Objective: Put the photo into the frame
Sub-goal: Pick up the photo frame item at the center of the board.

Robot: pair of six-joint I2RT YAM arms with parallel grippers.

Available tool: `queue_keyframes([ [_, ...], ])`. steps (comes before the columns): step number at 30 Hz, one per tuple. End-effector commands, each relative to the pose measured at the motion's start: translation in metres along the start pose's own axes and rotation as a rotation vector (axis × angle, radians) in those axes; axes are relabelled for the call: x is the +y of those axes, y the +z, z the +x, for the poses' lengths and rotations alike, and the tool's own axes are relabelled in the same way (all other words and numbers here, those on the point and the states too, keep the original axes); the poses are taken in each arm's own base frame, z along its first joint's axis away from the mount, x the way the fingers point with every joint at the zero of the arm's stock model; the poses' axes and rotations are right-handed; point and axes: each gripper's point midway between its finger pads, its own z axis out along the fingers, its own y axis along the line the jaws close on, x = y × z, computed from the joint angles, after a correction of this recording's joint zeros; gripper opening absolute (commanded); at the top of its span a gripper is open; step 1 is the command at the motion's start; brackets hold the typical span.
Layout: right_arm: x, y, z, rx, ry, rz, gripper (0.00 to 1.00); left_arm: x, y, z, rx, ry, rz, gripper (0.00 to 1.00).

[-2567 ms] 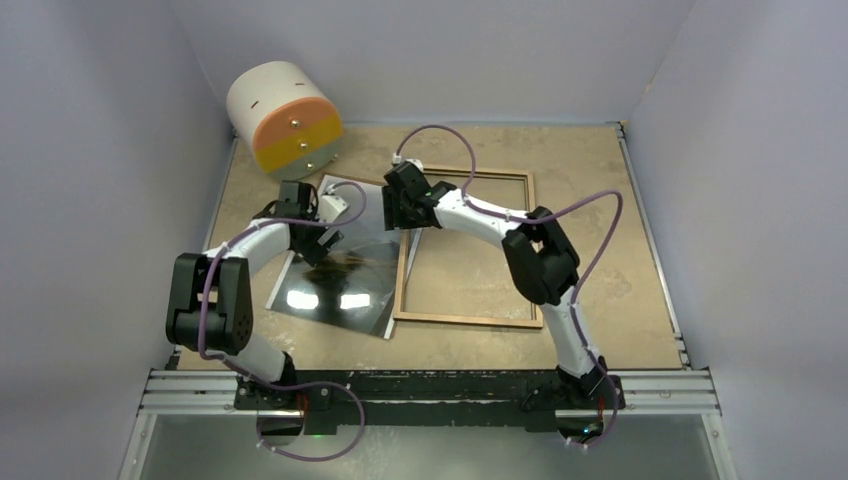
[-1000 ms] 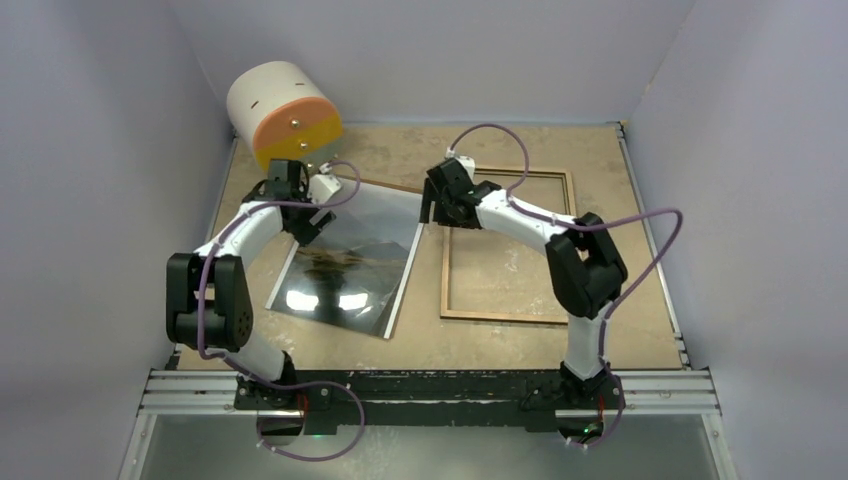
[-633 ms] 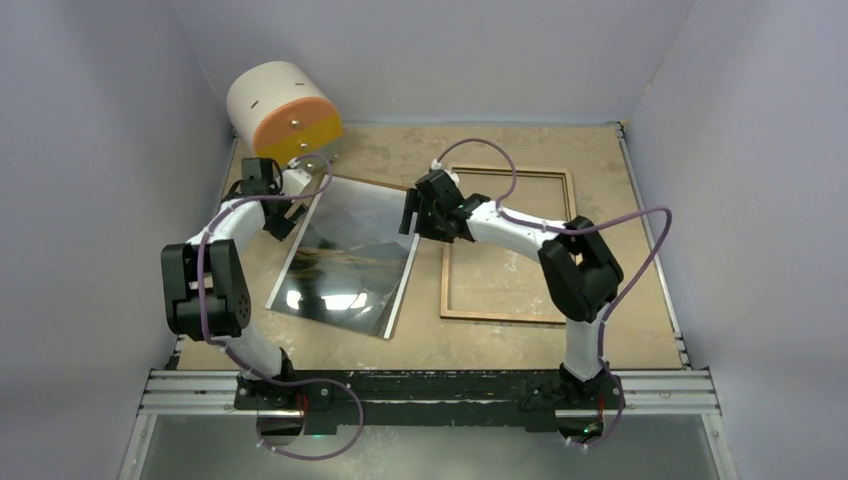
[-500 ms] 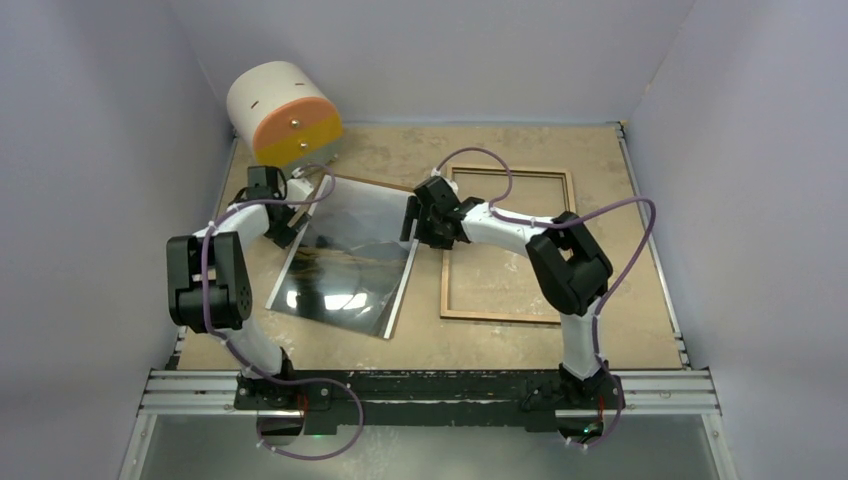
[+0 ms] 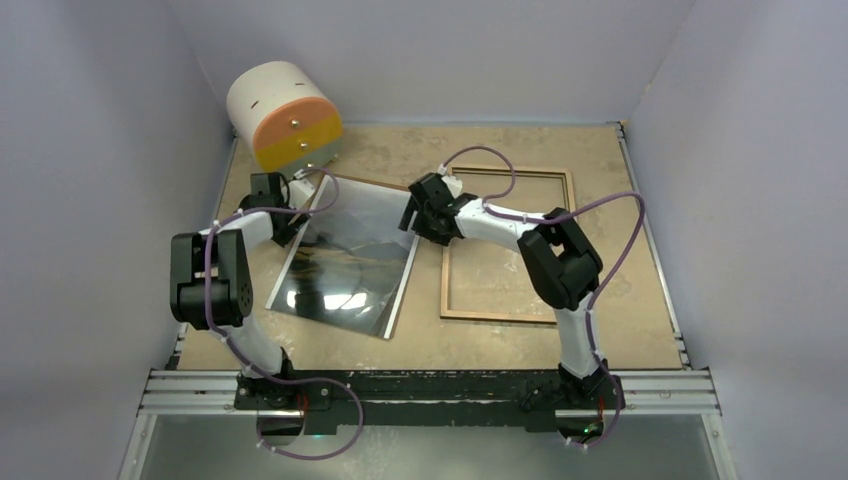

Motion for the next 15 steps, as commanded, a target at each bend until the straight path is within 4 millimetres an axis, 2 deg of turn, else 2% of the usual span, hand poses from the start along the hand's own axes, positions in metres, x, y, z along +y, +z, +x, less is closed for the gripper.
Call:
queue_keyframes([
  [1,-0.014,0.011,-0.01,-0.052,0.04,0.109,0.79,-0.04,0.015,0.033,0.088,0.058,0.118,0.83],
  [11,-0.017,0.014,-0.024,-0.117,0.098,0.13,0.8,-0.056,0.016,0.043,0.112,0.136,0.184,0.78],
  [15,0.002,0.016,-0.021,-0.076,0.136,-0.007,0.79,-0.062,0.016,0.043,0.109,0.18,0.177,0.76],
])
